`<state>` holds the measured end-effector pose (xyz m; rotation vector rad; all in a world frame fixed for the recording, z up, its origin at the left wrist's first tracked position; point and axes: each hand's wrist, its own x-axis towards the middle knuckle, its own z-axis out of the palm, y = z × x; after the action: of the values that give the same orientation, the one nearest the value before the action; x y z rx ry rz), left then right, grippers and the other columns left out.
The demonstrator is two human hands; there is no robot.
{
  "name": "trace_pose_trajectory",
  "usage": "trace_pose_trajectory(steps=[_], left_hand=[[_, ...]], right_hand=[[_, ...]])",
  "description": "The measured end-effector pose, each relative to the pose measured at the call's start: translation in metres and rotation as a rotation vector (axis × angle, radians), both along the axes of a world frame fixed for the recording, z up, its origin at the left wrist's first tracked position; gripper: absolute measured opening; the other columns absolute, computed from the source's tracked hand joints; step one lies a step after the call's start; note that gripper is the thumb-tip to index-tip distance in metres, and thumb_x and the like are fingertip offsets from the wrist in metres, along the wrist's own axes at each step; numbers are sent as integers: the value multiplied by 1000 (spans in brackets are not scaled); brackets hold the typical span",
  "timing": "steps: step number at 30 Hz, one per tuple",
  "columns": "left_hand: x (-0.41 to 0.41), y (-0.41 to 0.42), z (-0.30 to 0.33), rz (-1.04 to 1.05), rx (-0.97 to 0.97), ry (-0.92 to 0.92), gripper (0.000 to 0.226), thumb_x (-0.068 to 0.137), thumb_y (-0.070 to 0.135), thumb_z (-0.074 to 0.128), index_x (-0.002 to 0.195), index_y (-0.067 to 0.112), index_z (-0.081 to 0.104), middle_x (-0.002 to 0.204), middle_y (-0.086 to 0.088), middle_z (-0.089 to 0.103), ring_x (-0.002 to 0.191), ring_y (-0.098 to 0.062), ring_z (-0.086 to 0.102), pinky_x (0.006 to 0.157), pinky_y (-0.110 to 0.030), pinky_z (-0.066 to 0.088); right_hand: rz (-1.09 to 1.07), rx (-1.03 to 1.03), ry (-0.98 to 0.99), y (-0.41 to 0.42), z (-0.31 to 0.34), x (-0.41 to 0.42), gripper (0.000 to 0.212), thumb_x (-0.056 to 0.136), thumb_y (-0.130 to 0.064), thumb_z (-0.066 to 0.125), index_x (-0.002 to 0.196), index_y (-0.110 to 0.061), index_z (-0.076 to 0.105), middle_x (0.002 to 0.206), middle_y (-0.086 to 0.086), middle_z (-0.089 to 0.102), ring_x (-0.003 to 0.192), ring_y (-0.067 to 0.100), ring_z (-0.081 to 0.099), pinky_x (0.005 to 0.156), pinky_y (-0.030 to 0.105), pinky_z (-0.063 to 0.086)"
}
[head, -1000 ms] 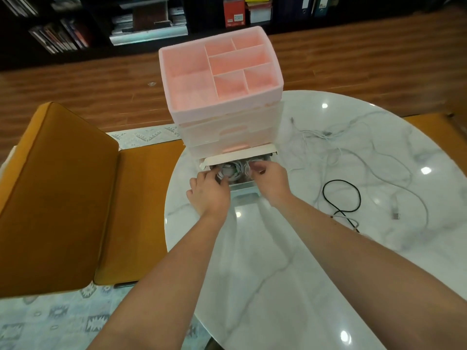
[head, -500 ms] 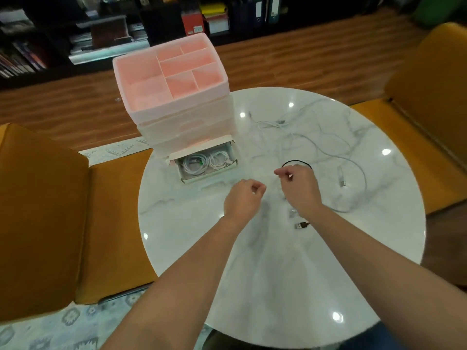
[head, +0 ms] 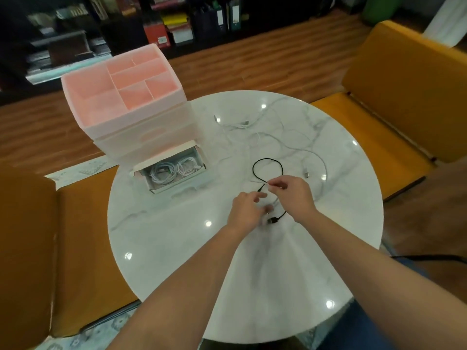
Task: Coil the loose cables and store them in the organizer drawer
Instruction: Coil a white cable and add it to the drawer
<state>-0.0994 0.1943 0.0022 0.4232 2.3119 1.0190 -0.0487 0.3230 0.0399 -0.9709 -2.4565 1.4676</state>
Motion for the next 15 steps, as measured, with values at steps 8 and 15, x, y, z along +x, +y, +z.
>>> trace_pose_trajectory(steps=[8,15], left_hand=[[-6,9,26,-31,-90,370,23,91,54,52,99,40,68,103,17,68,101,-9,55,85,-32,32],[-11,-3,82,-87,19,426,33,105,27,31,98,22,63,73,15,51,85,-13,45,90,-31,35]], right_hand=[[-80,-203,138,5,30,-14,14,85,-12,71,97,-19,71,85,-3,70,77,14,66,84,31,56],[89,-198,260,5,70,-29,25,95,-12,54,105,-24,72,101,-4,67,73,11,60,73,24,51]])
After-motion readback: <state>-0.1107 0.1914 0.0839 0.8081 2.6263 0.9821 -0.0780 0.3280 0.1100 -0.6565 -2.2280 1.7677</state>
